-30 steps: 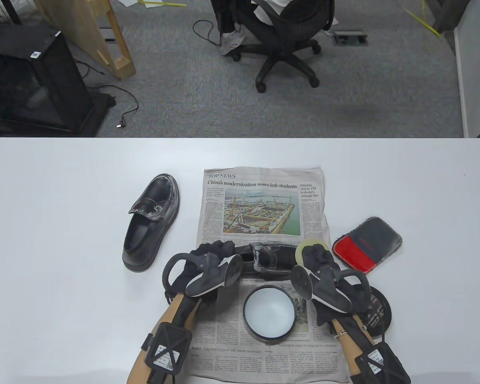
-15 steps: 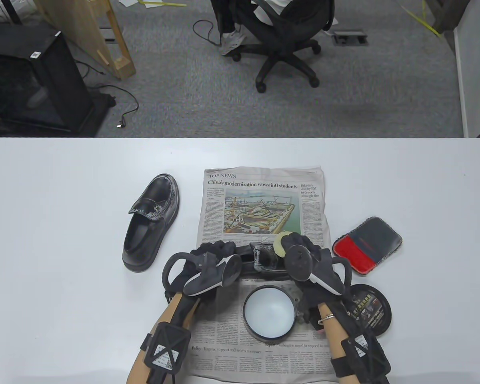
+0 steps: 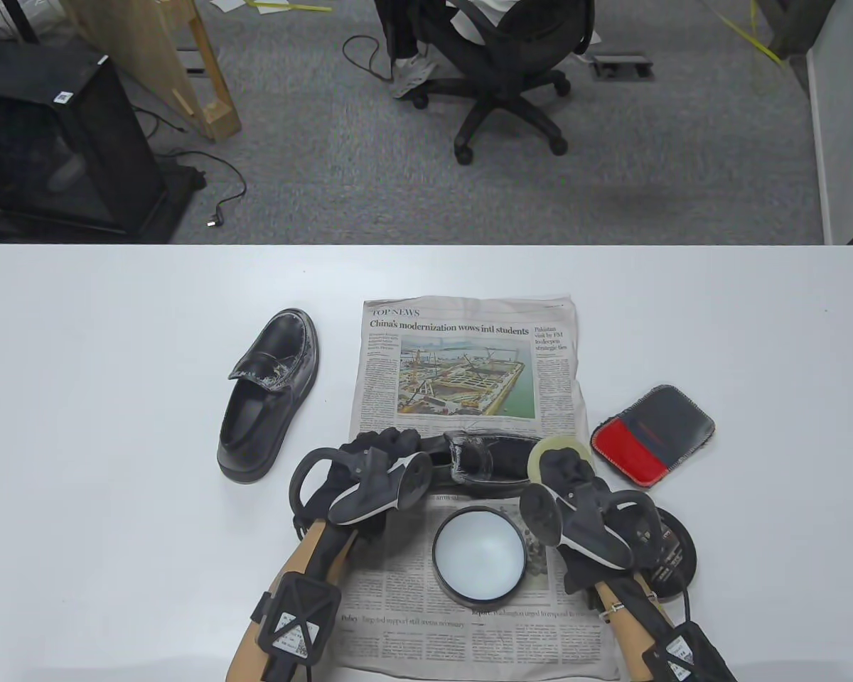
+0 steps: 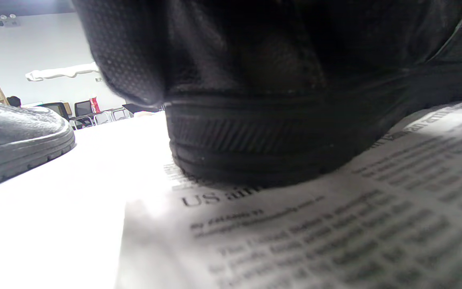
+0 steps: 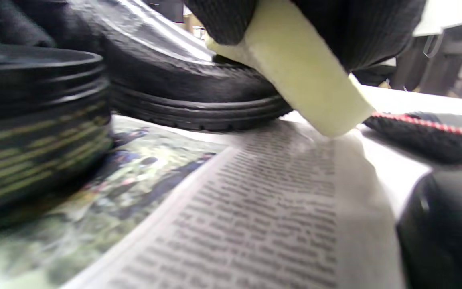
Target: Dip and apply leather care cream with polishing sponge on shoes
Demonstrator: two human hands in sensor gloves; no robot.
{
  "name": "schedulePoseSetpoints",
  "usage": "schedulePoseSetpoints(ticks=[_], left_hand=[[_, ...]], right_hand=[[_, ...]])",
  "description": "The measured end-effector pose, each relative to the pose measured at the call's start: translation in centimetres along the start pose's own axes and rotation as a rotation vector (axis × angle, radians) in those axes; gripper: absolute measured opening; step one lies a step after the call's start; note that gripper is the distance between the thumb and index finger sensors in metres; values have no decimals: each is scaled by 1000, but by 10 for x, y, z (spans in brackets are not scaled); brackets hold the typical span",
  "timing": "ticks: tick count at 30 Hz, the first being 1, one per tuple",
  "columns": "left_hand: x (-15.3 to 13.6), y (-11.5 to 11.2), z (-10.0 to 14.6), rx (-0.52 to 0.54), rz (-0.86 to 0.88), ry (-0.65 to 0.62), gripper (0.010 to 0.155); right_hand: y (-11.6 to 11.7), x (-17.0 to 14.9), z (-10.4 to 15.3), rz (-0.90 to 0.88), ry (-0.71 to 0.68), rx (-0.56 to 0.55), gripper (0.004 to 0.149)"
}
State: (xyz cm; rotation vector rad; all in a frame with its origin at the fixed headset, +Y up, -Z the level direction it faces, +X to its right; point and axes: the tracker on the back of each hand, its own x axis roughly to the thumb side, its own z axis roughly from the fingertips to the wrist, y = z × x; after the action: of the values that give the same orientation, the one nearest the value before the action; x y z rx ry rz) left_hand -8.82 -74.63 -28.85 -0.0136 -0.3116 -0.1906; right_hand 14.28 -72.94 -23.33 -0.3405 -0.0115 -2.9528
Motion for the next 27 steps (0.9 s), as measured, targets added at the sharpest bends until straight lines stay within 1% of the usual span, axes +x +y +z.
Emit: schedulePoseSetpoints(ticks=[2, 4, 5, 8, 10, 12, 15, 17, 19, 21, 24, 27], left_hand=[[0, 0, 0, 3, 3, -4, 77], [0, 0, -1, 3, 7, -8, 77], [0, 0, -1, 2, 9, -9, 76], [0, -1, 0, 5, 10, -8, 76], [0, -1, 0, 13, 0, 0, 76], [0, -1, 0, 19, -2, 8, 76], [0, 0, 1, 17, -13, 15, 76], [0, 0, 1, 18, -14, 18, 76], [1, 0, 0, 14, -18, 23, 76], [2, 1, 0, 5, -22, 30, 76], [2, 1, 0, 5, -22, 25, 76], [1, 1, -1, 5, -13, 11, 76]], right_hand=[[-5, 8, 0, -14, -31, -22, 51], [-9, 11, -7, -70, -41, -33, 50], [-9, 11, -15, -107, -32, -29, 50], [-4, 4, -36, -167, 41, -3, 49], [1, -3, -45, -157, 94, 11, 48], [3, -9, -47, -151, 126, 18, 48], [8, -20, -41, -69, 162, 35, 49], [10, -25, -32, -61, 157, 61, 50], [12, -26, -21, -51, 136, 49, 50], [11, -21, -9, 1, 98, 51, 50], [8, -9, 2, 19, 38, 33, 50], [1, 4, 3, 42, -2, -20, 50]])
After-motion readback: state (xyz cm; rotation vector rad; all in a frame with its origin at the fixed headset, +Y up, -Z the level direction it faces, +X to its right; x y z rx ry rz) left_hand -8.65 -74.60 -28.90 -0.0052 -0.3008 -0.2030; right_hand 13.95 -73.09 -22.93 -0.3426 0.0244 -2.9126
